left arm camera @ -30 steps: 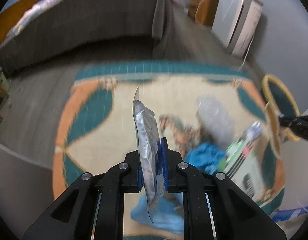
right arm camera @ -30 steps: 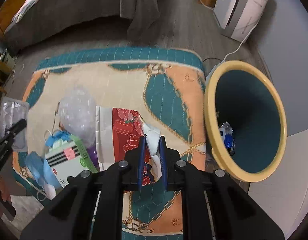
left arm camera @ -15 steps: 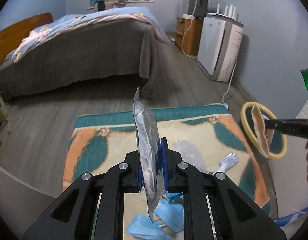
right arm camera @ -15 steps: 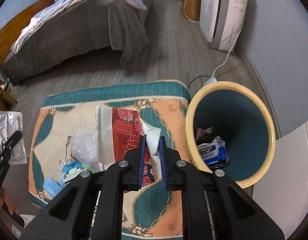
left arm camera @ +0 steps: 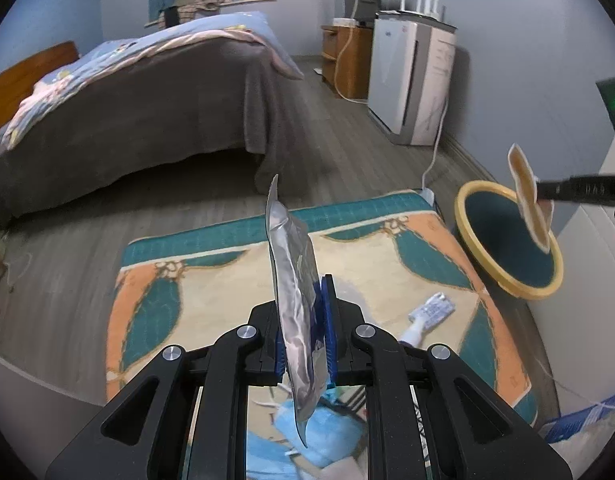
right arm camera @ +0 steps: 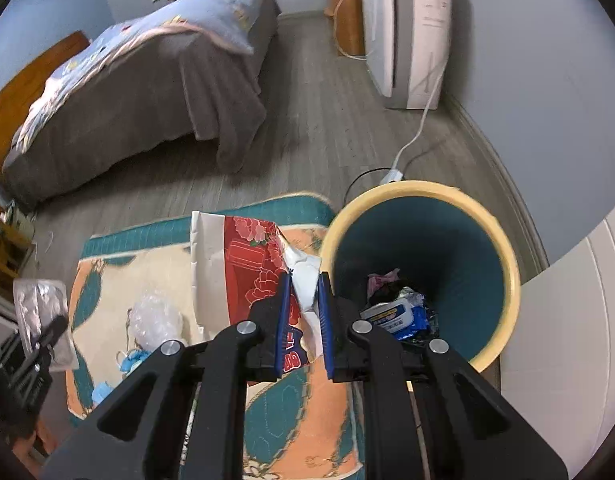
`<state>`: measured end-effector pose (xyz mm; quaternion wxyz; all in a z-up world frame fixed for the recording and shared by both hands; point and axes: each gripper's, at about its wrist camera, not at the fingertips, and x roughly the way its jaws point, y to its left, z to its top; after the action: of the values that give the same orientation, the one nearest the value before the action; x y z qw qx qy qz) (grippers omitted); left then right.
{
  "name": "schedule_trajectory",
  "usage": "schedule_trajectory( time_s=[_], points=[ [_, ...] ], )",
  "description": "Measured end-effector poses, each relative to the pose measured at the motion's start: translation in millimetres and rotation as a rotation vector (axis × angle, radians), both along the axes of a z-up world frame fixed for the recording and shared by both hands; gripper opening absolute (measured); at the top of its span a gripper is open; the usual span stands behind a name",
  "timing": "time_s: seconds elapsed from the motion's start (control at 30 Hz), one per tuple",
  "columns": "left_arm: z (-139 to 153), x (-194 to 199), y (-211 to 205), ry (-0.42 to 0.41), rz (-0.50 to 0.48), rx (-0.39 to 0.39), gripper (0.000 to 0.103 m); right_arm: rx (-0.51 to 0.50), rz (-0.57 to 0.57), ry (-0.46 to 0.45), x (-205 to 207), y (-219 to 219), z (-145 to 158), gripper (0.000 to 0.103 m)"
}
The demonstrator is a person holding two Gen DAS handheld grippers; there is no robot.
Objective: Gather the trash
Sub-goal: 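Carry the packet and foil tray over the wastebasket with both tools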
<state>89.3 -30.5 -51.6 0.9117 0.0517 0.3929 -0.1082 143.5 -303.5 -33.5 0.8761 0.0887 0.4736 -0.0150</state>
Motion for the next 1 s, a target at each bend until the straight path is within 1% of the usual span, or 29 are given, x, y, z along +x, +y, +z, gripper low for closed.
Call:
schedule_trajectory(
  time_s=[0.1, 0.23, 0.37, 0.43, 0.57, 0.67, 0.77, 0.87, 1.0],
  points=[
    [-1.7, -1.0, -10.8, 0.002, -0.021, 0.008, 0.016, -0.016, -0.024, -0.005, -2.2, -15.8, 1.9, 0.013],
    [-2.1, -2.3, -27.7, 0.001, -0.056, 0.016, 0.016, 0.015, -0.063, 0.002, -4.6, -40.3, 0.4, 0.013],
    [-4.2, -2.8, -46.4, 0.013, -0.101, 0.012, 0.016, 0.001, -0.094, 0.001, -6.3, -57.4, 0.6, 0.013],
    [-6.0, -3.5, -58.6, 0.016, -0.129, 0.019, 0.016, 0.012, -0.114, 0.001, -6.5, -66.8, -0.4, 0.013],
    [-11.1, -0.8, -83.7, 0.05, -0.181, -0.003, 0.016, 0.035, -0.126, 0.008, -4.5, -73.7, -5.9, 0.013],
    [-14.7, 4.5, -106.0, 0.07, -0.222, -0.005, 0.016, 0.043, -0.139, 0.017, -2.0, -80.1, -11.3, 0.013],
    [-16.7, 10.9, -129.1, 0.084, -0.264, -0.002, 0.016, 0.068, -0.171, 0.028, -1.8, -92.9, -20.9, 0.013],
    [-18.9, 17.3, -152.7, 0.098, -0.306, 0.002, 0.016, 0.099, -0.226, 0.077, -1.7, -109.1, -42.2, 0.013],
    [-22.8, 23.3, -182.4, 0.114, -0.363, 0.011, 0.016, 0.109, -0.279, 0.114, -2.7, -125.7, -58.4, 0.013]
  ],
)
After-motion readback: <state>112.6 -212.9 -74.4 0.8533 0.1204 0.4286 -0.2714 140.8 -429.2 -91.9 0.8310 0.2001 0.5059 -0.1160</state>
